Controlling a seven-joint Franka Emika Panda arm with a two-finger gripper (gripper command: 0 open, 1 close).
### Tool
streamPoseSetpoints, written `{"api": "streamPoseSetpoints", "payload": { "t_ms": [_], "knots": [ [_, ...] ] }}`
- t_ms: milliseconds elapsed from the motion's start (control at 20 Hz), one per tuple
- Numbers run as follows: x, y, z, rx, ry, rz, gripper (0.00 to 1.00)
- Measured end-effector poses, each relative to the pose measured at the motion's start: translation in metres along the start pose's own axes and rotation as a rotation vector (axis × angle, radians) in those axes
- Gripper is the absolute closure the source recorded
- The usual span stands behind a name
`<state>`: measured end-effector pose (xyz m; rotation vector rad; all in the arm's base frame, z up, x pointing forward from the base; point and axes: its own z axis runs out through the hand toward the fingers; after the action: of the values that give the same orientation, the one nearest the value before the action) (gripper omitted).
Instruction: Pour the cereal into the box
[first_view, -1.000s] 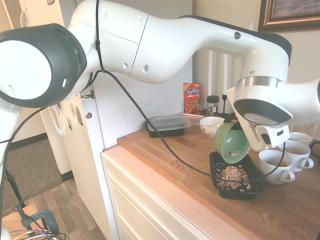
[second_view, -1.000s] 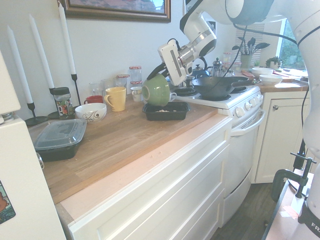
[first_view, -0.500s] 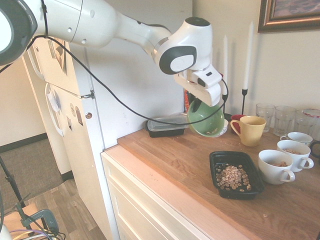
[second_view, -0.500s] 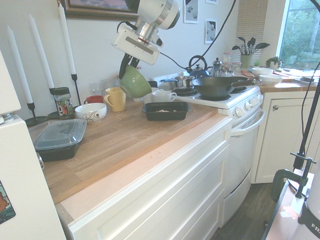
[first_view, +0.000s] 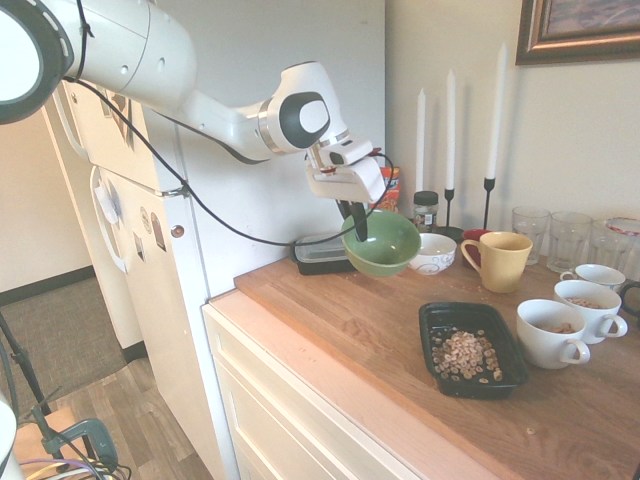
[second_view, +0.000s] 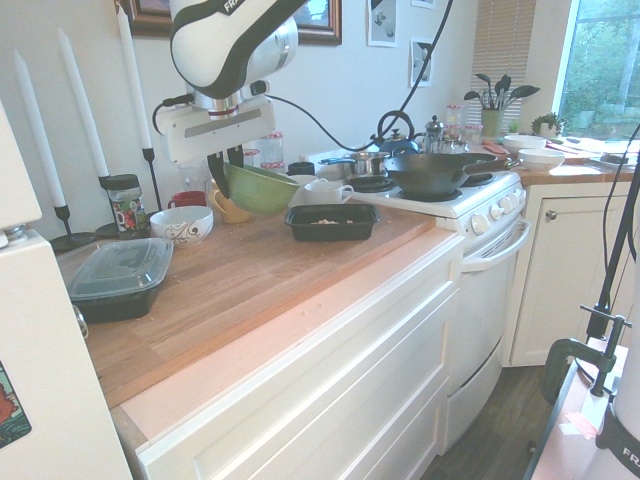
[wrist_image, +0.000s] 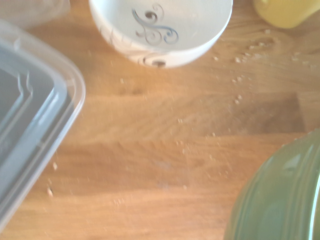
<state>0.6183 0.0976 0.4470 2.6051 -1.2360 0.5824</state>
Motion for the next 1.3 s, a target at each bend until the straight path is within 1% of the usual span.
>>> {"api": "streamPoseSetpoints", "payload": {
  "t_ms": [100,200,300,550,800,1150,1200,1300],
  "knots": [
    [-0.029,-0.016,0.005,-0.072,0.078,-0.050,1.00],
    [-0.046,-0.028,0.016,-0.148,0.143,-0.097,1.00],
    [-0.053,-0.037,0.029,-0.185,0.160,-0.118,1.00],
    [-0.059,-0.045,0.067,-0.218,0.150,-0.121,1.00],
    [-0.042,-0.055,0.107,-0.214,0.132,-0.095,1.00],
    [-0.031,-0.077,0.133,-0.207,0.102,-0.082,1.00],
    [-0.031,-0.077,0.134,-0.211,0.101,-0.085,0.00],
    [-0.031,-0.078,0.134,-0.212,0.098,-0.083,0.00]
  ]
}}
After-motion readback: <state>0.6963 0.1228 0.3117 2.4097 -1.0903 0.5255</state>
